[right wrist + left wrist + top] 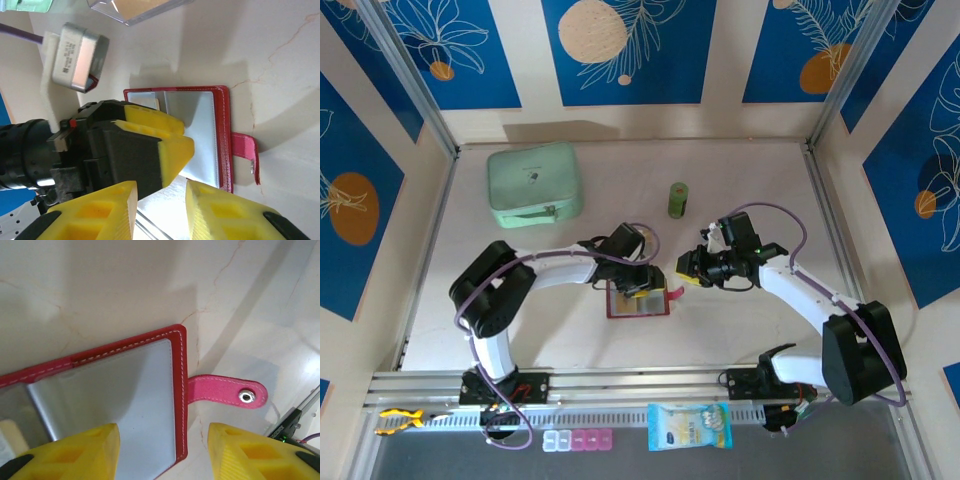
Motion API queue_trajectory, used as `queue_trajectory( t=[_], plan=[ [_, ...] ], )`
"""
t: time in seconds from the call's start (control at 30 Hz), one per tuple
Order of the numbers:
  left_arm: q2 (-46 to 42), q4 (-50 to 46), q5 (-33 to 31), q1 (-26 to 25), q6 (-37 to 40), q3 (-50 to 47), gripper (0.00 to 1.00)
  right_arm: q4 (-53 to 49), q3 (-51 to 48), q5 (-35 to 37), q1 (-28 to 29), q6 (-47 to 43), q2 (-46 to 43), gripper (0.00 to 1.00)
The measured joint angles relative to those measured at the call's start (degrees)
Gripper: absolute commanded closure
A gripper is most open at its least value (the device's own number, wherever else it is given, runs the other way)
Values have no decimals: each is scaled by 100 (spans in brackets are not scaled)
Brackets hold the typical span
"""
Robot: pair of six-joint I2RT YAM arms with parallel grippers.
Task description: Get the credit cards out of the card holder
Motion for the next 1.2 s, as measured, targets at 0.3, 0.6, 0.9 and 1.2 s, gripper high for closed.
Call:
queue_trajectory(
  t=[0.3,0.6,0.9,1.2],
  plan=[
    [-898,-203,-199,256,129,-466,57,160,149,-24,372,76,461,69],
    [-1412,-313,-282,754,170,-1314,75,472,599,-42,990,149,1325,71],
    [-1519,-243,-269,957,232,-1707,89,763,846,-63,1443,201,2129,73],
    [-1504,-184,-260,1010,243,-1764,93,946,1019,-63,1670,240,2564,73]
  ],
)
